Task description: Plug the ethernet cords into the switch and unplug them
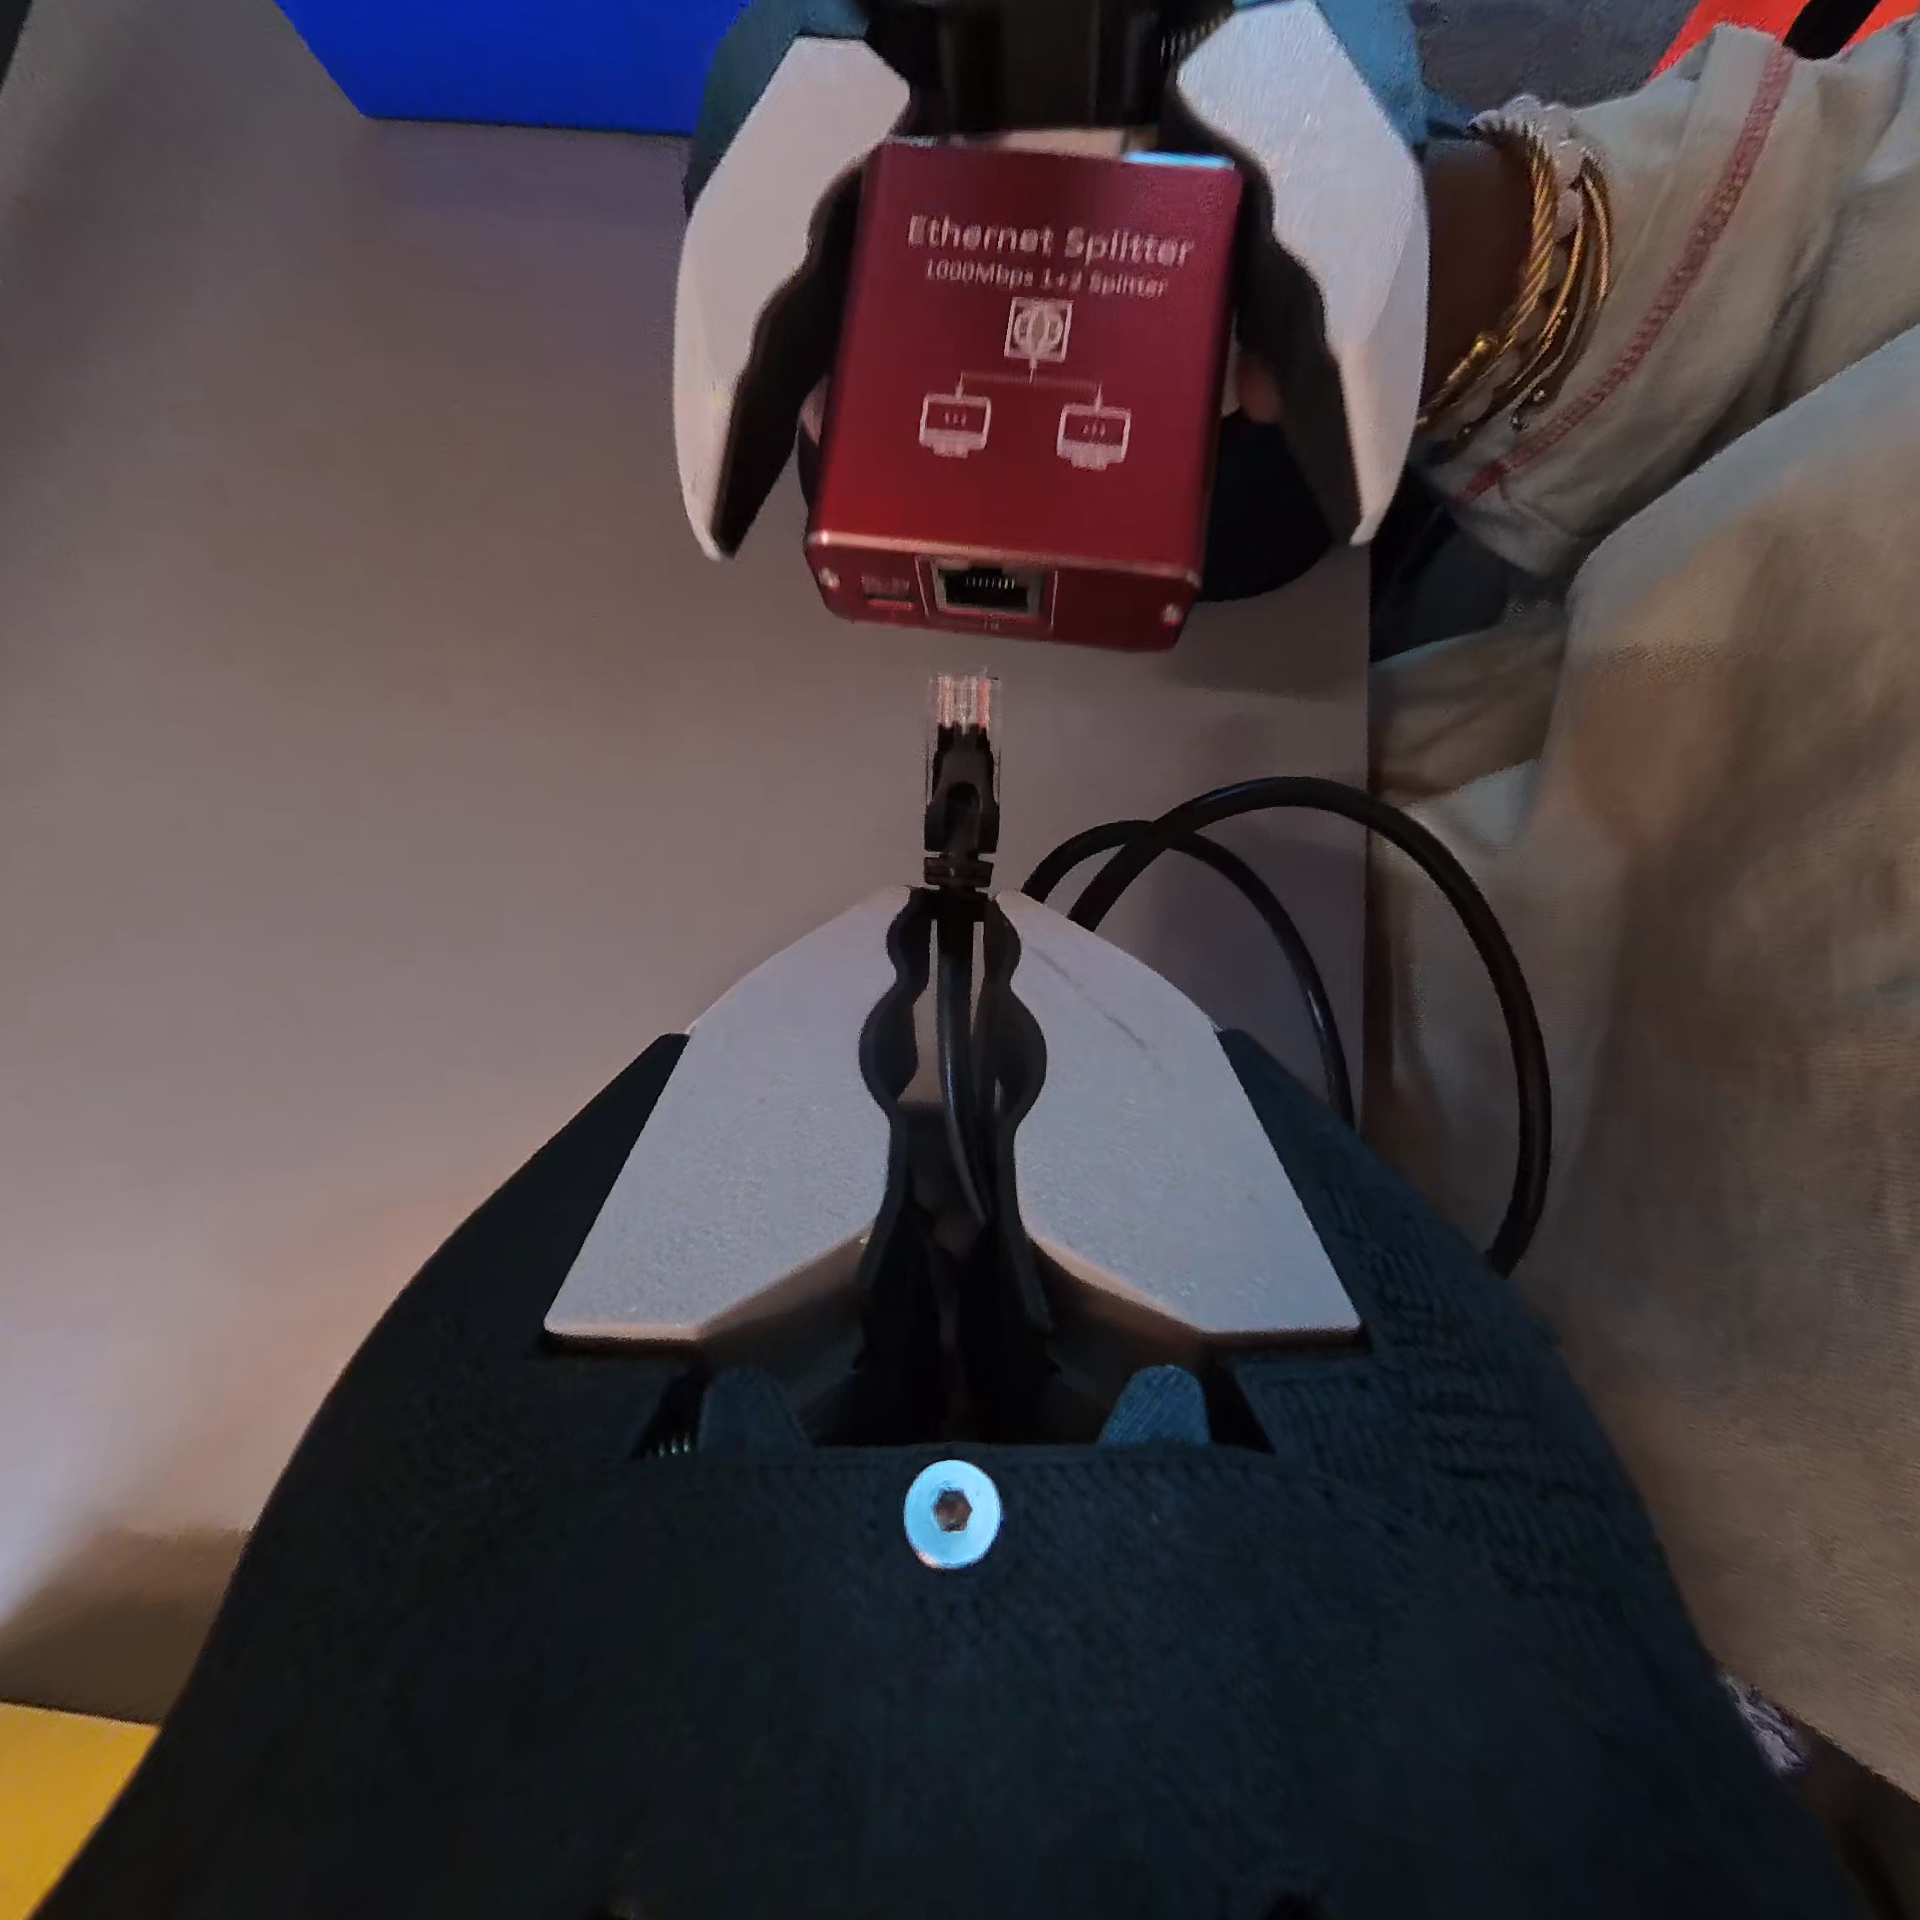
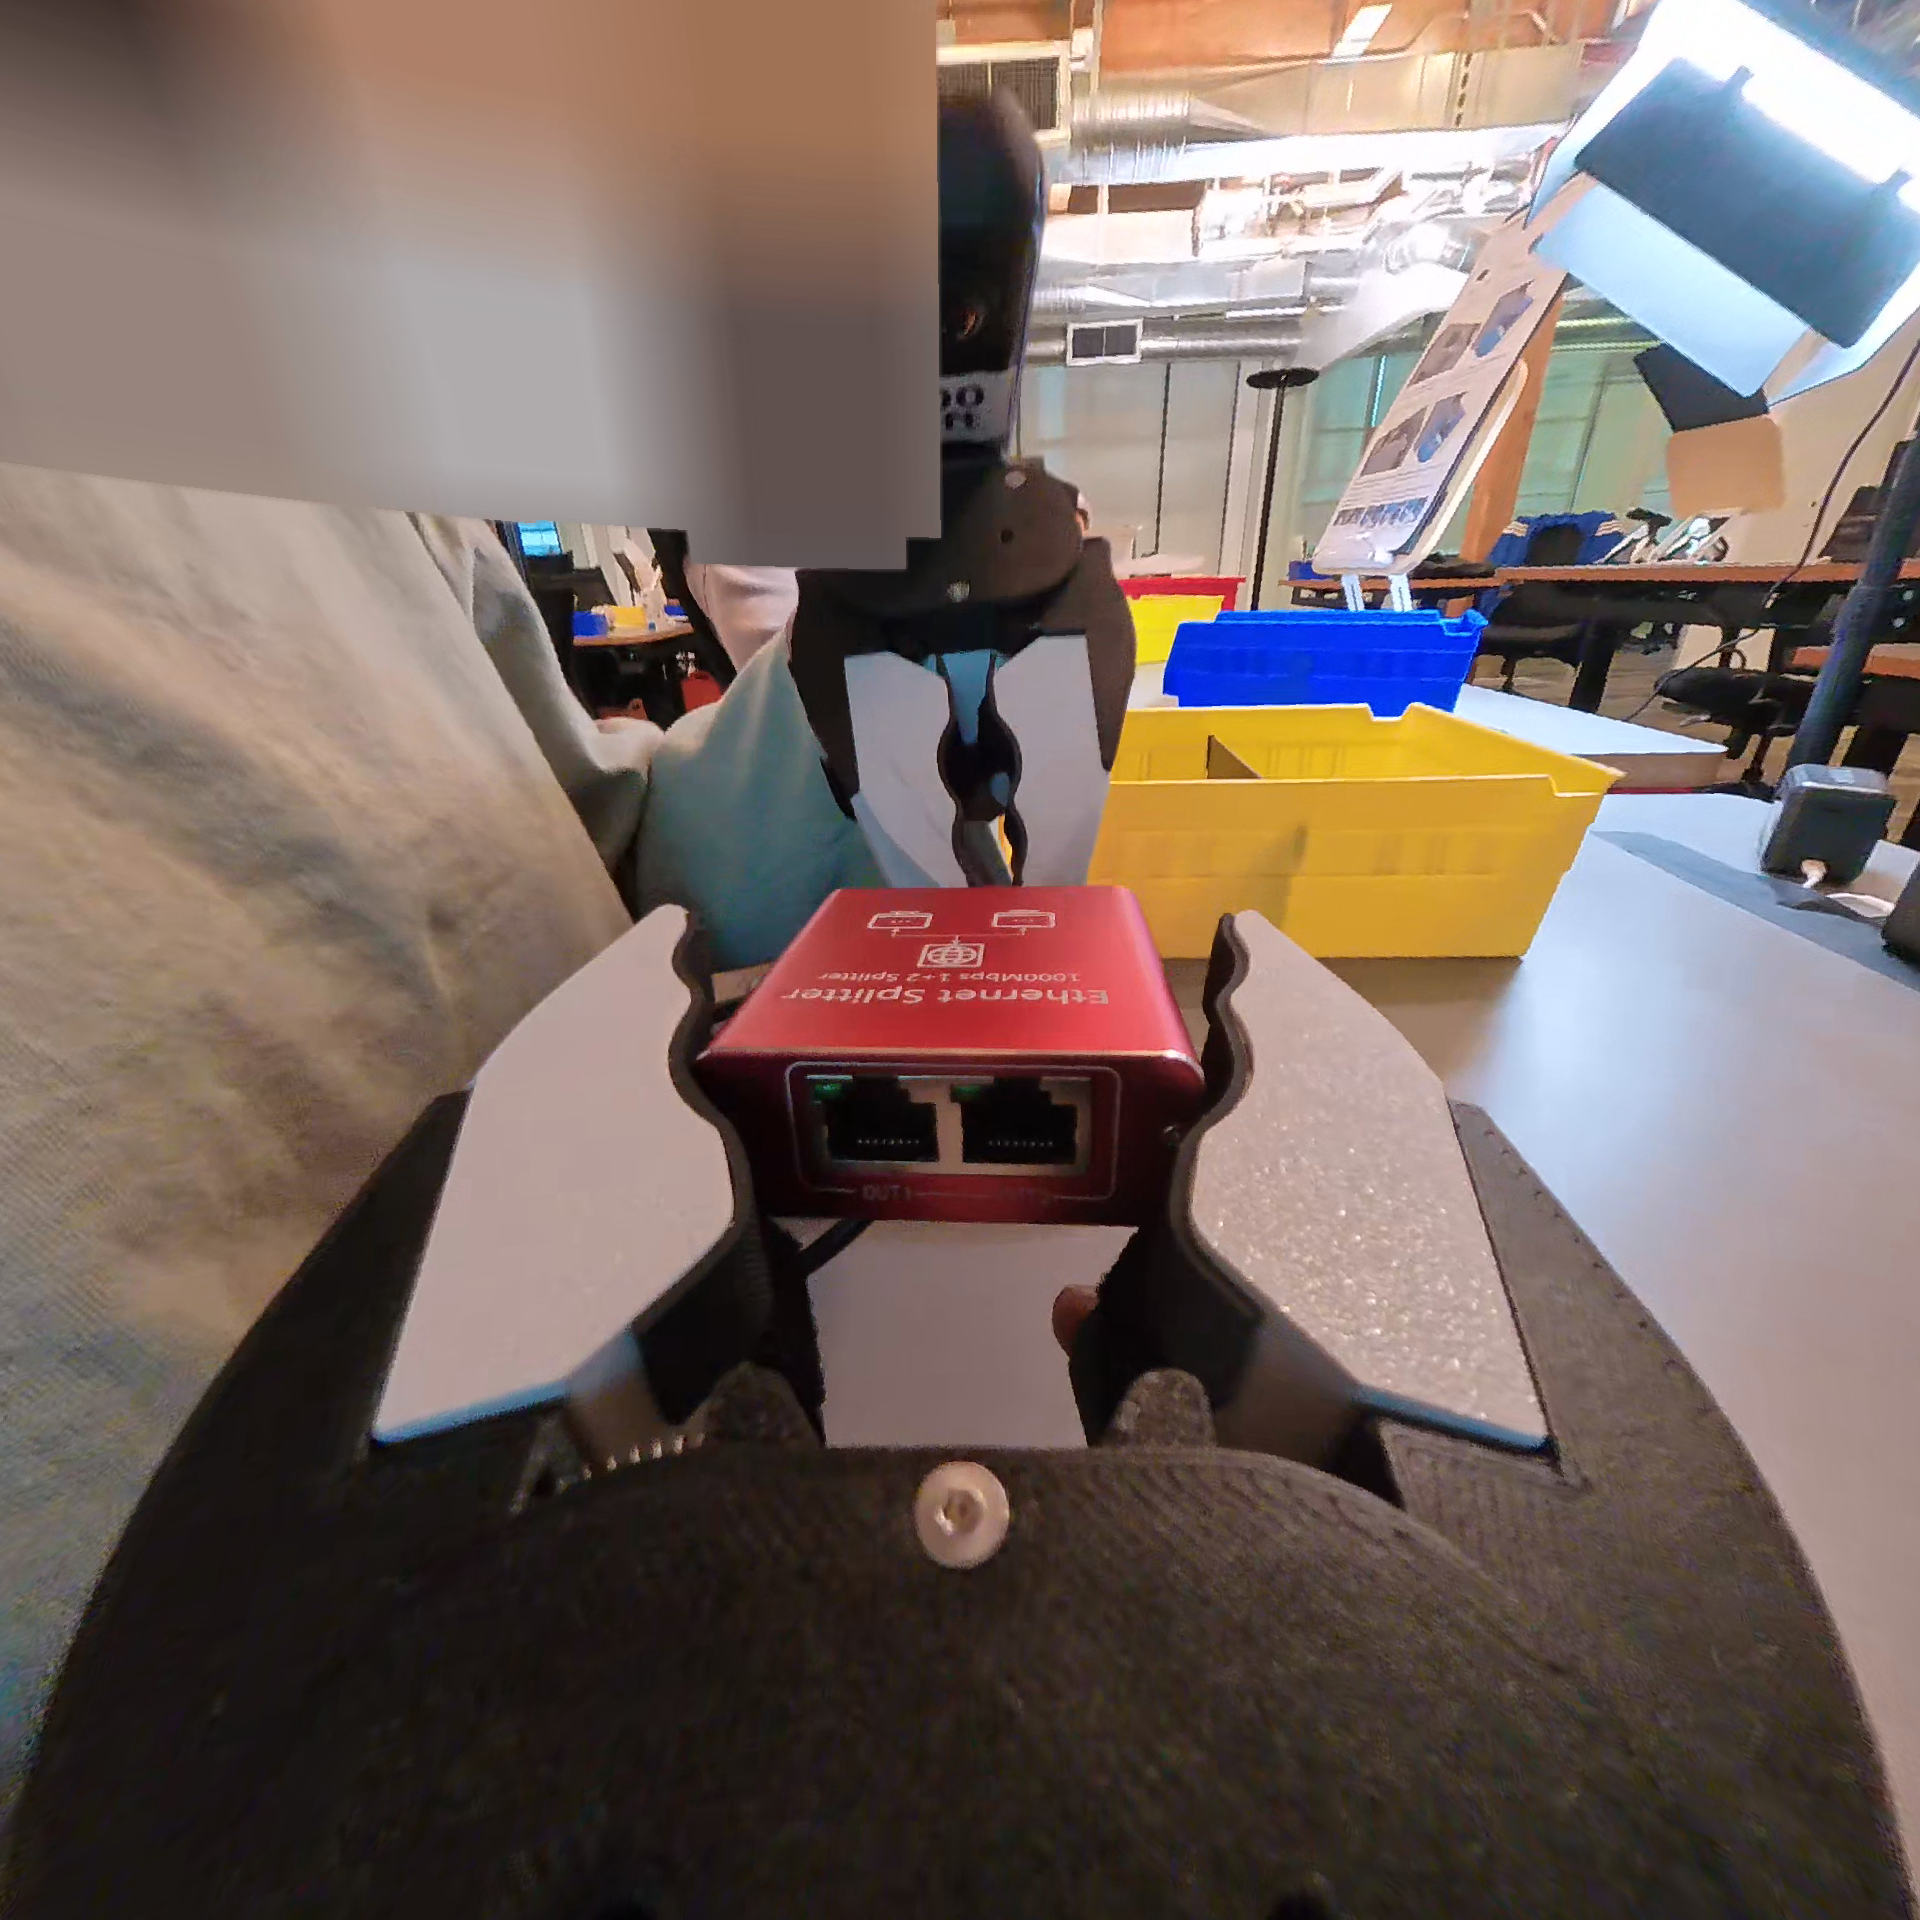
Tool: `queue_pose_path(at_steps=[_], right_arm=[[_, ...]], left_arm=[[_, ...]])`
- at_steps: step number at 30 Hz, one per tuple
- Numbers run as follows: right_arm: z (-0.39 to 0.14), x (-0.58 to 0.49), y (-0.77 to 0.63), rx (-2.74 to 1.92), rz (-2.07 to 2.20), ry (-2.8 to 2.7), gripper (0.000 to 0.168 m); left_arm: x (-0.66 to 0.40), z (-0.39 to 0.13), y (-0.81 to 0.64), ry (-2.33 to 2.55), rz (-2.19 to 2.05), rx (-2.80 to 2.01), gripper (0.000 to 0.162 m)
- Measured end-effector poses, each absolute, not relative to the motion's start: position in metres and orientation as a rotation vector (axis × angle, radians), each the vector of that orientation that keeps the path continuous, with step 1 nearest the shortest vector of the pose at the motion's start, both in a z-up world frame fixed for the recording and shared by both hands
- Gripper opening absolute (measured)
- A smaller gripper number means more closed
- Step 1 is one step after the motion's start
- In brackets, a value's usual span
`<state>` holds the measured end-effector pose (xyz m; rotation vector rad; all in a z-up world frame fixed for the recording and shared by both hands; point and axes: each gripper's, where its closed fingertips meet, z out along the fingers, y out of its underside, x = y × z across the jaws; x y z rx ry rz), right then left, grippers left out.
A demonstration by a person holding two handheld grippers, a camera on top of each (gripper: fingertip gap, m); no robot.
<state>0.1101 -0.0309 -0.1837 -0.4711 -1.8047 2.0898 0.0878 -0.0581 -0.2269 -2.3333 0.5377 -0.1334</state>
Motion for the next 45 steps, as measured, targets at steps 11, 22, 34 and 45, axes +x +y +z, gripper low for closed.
queue_pose_path(at_steps=[11,22,34,45], right_arm=[[-0.192,0.112,-0.037,-0.445,2.016,-1.878,0.092],[-0.223,0.107,-0.044,-0.474,1.756,-2.114,0.092],[-0.244,0.103,-0.050,-0.519,1.659,-2.236,0.092],[-0.179,0.082,-0.007,-0.582,1.522,-1.827,0.091]], left_arm=[[0.094,-0.229,-0.055,0.627,-0.088,-2.383,0.010],[0.088,-0.247,-0.056,0.704,0.035,-2.432,0.008],[0.085,-0.266,-0.060,0.678,-0.053,-2.466,0.008],[0.023,-0.172,-0.037,0.186,0.241,-1.959,0.041]])
